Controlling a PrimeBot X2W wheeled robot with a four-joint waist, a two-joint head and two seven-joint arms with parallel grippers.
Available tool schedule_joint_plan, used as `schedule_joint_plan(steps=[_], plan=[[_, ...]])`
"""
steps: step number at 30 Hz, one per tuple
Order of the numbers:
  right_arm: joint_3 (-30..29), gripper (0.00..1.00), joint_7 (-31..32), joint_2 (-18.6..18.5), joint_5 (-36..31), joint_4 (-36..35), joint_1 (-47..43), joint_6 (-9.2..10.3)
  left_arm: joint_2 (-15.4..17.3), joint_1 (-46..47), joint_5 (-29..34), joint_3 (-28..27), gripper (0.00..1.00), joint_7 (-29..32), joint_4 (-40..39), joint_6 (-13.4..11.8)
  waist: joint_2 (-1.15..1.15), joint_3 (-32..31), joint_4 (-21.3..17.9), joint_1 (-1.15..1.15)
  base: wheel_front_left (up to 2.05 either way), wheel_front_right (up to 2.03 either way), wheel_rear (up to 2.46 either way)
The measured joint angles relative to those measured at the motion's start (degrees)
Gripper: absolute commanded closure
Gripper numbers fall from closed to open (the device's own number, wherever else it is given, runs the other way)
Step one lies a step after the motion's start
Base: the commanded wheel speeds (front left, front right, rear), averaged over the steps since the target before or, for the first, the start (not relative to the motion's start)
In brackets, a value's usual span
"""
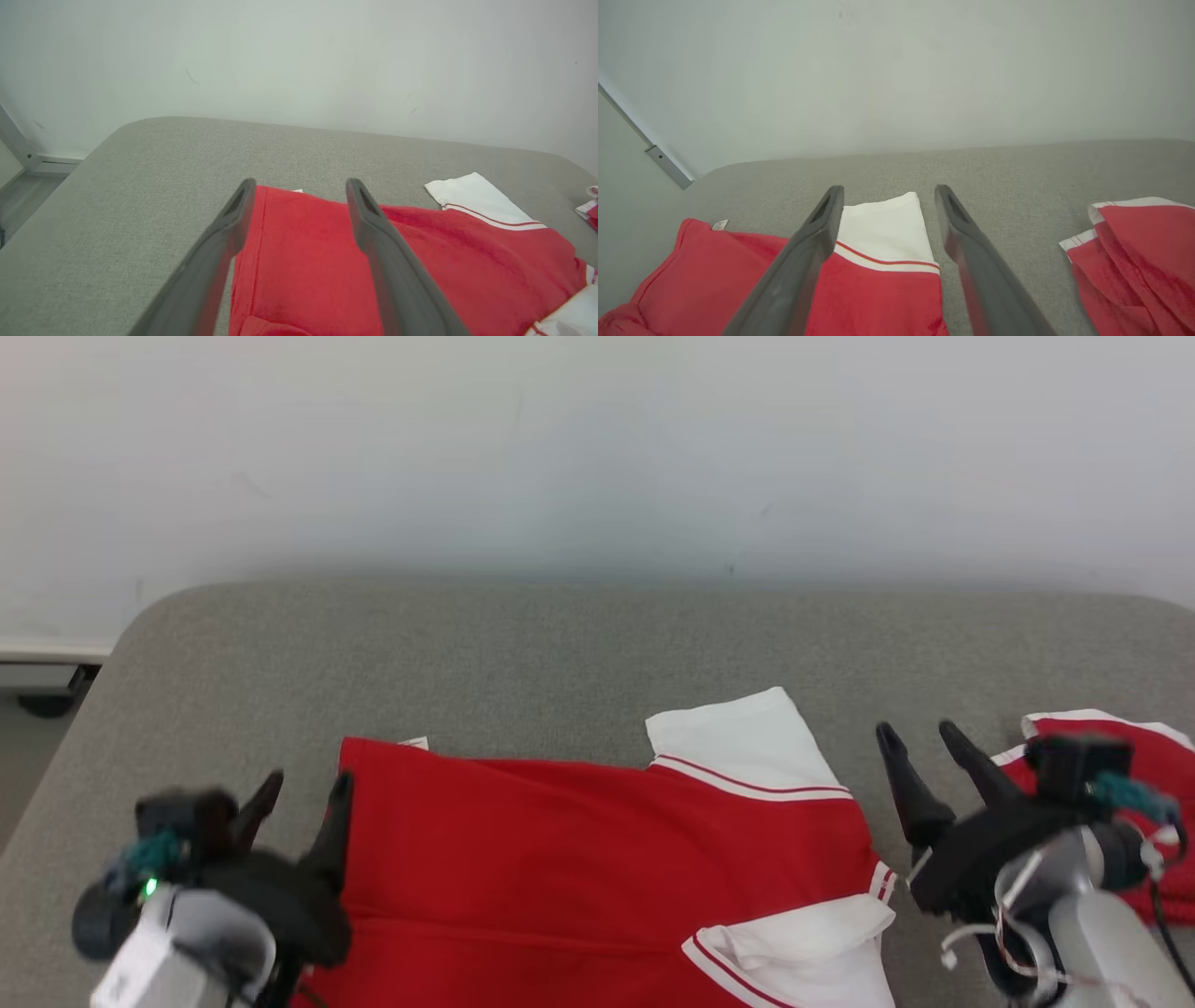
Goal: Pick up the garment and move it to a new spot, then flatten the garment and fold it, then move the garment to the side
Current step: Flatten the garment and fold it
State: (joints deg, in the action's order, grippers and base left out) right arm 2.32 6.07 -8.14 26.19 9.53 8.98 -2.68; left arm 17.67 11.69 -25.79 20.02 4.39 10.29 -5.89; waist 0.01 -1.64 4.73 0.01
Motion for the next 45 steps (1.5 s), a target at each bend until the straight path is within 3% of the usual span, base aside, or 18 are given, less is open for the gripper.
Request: schedule_joint_plan(steps=[10, 18, 23, 34, 43, 44, 45], plan=[[2.44, 0.0, 15.78, -3.53, 0.62, 7.7, 17.3, -0.2, -3.64, 18.72, -0.37, 2.97, 0.0, 13.55, 11.84, 1.36, 0.0, 6.69, 1.77, 0.01, 0.0, 0.0, 0.0], [0.51, 0.0, 24.93, -5.44, 0.68, 12.61, 26.53, 4.37, -5.17, 27.15, 0.63, 4.74, 0.0, 20.91, 19.04, 1.36, 0.0, 13.09, 3.37, 0.01, 0.0, 0.0, 0.0], [0.51, 0.0, 28.44, -6.0, 0.27, 13.66, 31.77, 6.46, -6.69, 31.05, 0.52, 4.86, 0.0, 22.88, 21.63, 1.96, 0.01, 17.2, 4.48, 0.01, 0.0, 0.0, 0.0], [2.66, 0.0, 33.82, -6.09, 0.12, 18.44, 35.38, 6.22, -8.08, 37.72, -0.13, 4.03, 0.0, 23.88, 29.5, 2.83, 0.01, 24.98, 6.54, 0.01, 0.0, 0.0, 0.0], [3.02, 0.0, 34.3, -6.1, -0.1, 19.98, 37.41, 6.22, -8.59, 40.57, -0.14, 2.97, 0.0, 23.05, 33.43, 2.54, 0.0, 25.73, 6.85, 0.0, 0.0, 0.0, 0.0], [3.16, 0.02, 34.35, -6.1, -0.12, 20.18, 37.43, 6.23, -8.7, 40.64, -0.14, 2.96, 0.0, 22.95, 33.83, 2.54, 0.01, 25.69, 6.85, -0.01, 0.0, 0.0, 0.0], [3.33, 0.26, 34.42, -6.1, -0.19, 20.36, 37.43, 6.23, -8.8, 40.79, -0.16, 2.92, 0.0, 22.72, 34.33, 2.55, 0.0, 25.65, 6.85, 0.0, 0.0, 0.0, 0.0]])
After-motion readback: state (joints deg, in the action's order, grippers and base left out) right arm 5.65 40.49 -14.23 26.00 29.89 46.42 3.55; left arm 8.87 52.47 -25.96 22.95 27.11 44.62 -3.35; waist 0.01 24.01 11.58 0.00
